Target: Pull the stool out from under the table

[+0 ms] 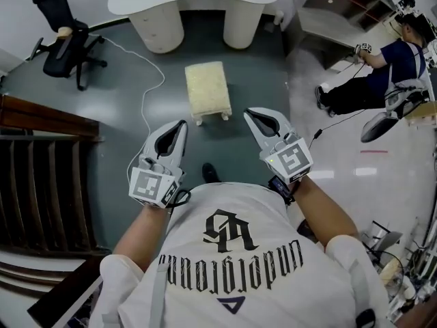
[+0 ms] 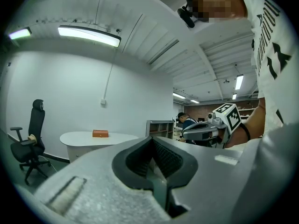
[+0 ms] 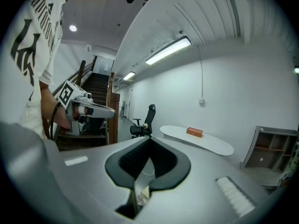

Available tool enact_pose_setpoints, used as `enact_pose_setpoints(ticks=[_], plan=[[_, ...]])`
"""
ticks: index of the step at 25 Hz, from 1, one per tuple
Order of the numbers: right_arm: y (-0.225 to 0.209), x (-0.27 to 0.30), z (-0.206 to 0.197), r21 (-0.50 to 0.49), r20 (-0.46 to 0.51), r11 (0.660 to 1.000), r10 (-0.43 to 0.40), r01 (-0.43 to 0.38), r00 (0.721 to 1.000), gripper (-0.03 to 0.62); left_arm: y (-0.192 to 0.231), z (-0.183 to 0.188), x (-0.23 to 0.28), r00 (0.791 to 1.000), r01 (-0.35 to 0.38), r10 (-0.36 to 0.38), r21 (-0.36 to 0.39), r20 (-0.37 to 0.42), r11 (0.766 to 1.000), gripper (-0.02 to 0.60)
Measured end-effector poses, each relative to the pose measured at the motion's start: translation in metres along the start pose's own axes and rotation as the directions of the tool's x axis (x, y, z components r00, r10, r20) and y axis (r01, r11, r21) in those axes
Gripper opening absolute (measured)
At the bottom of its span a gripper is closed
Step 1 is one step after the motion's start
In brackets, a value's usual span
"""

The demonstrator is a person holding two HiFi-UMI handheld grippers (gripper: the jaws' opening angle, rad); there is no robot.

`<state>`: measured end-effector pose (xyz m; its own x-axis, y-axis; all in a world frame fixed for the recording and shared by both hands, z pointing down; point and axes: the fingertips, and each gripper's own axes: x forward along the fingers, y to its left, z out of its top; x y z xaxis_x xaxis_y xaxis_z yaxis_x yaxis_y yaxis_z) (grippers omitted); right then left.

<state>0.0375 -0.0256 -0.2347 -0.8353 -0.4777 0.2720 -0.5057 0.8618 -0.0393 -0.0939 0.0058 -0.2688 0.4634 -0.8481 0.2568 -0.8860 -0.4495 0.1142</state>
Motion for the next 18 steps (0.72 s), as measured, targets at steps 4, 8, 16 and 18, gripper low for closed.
enact_pose_setpoints(ticks=[4,8,16,18], plan=[[0.006,-0.043,-0.008,0.016,0.006,1.000,0.015,-0.015,1.000,0.002,-0.043,-0.008,-0.008,1.000,-0.007,0.007,-0.015,-0.017,1.000,0.006],[0.019,-0.101,-0.022,0.037,0.014,0.999,0.032,-0.033,0.999,0.002,-0.101,-0.020,-0.017,1.000,-0.008,0.007,-0.030,-0.025,1.000,0.006],[0.039,-0.231,-0.047,0.053,0.028,0.998,0.044,-0.045,0.999,0.002,-0.228,-0.033,-0.037,1.000,-0.001,0.001,-0.016,-0.023,1.000,0.006],[0.040,-0.259,-0.053,0.062,0.031,0.997,0.049,-0.051,0.998,0.002,-0.254,-0.037,-0.039,1.000,-0.005,0.005,-0.016,-0.029,1.000,0.006]])
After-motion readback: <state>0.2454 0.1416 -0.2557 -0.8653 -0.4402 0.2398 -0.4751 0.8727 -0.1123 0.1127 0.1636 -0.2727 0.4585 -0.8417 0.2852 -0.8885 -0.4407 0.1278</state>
